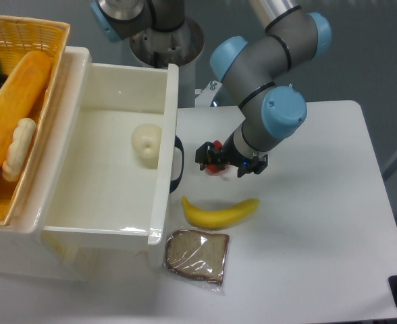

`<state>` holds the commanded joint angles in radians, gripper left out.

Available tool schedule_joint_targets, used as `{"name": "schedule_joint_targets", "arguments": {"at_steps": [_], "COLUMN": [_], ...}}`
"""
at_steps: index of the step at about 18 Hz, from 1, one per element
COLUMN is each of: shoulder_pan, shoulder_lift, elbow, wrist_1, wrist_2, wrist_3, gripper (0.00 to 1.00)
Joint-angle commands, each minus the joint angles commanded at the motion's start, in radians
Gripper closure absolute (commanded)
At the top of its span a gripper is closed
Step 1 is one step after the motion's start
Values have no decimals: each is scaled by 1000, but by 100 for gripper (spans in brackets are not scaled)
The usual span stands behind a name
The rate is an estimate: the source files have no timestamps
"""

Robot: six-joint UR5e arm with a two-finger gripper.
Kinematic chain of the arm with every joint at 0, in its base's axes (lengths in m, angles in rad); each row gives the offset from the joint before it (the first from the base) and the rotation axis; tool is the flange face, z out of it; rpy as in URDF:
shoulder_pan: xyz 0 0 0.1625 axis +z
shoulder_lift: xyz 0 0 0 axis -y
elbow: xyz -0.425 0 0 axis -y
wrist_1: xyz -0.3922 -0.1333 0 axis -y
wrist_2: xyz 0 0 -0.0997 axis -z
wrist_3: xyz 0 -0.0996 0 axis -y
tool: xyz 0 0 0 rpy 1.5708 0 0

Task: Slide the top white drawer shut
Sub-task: 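Lower the gripper to the drawer's front face beside its black handle, then push the white drawer front inward into the cabinet with the gripper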

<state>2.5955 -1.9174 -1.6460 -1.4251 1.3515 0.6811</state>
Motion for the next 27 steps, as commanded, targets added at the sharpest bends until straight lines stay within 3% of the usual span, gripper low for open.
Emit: {"name": "schedule_joint_targets", "arguments": {"at_steps": [27], "shoulder_pan": [-52], "shoulder_lift": [0], "elbow": [6], "wrist_1": [-3], "wrist_2": [-51], "wrist_3": [-11], "gripper": [0]}}
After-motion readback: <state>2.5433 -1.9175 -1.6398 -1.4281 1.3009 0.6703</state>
